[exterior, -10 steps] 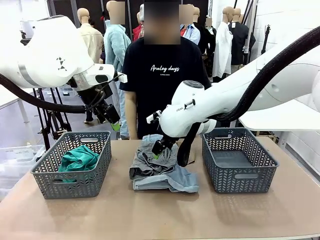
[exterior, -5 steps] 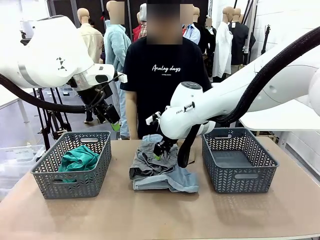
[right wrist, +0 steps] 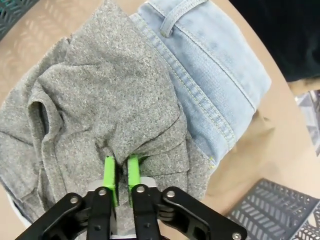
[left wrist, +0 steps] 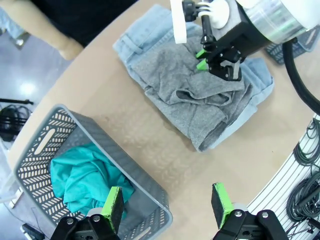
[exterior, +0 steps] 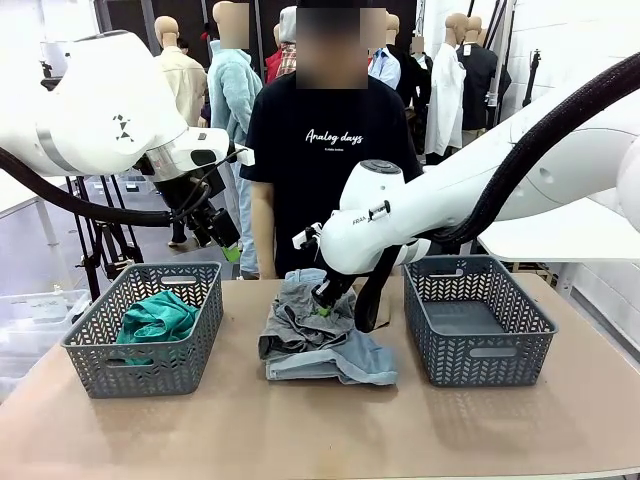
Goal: Sort the tops and bottoms.
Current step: Lift clothes from the center of the table with your right hand.
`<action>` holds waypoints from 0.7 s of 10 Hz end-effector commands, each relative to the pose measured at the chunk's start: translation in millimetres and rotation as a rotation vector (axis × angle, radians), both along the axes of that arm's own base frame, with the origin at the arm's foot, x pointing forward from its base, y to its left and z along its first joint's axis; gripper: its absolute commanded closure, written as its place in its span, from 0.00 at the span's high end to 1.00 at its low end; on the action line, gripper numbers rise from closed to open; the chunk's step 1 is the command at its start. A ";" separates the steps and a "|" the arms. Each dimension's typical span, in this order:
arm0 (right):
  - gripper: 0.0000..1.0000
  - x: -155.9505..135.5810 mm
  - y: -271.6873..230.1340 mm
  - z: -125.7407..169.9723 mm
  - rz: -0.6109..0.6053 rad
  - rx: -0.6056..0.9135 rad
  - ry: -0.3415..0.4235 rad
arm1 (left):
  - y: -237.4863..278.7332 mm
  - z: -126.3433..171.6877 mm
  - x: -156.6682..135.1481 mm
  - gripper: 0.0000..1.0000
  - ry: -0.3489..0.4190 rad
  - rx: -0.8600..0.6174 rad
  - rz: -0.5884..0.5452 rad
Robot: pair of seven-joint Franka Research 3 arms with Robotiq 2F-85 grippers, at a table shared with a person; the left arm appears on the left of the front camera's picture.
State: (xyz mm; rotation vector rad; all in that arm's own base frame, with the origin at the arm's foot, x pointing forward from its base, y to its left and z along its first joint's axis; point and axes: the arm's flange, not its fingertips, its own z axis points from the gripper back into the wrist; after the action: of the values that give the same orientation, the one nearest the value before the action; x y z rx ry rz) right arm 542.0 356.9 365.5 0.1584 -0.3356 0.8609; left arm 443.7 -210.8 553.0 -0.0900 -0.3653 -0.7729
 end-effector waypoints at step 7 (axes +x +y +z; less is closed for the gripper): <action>0.00 -41.1 -39.4 100.6 -0.141 0.102 -0.227 | 2.1 1.2 0.2 0.91 -0.001 0.007 -0.001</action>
State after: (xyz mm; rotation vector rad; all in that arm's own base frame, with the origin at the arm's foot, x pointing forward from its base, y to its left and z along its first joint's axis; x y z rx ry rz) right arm 527.1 335.5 450.6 0.1505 -0.5154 0.7525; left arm 443.8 -210.8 553.1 -0.0900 -0.3656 -0.7727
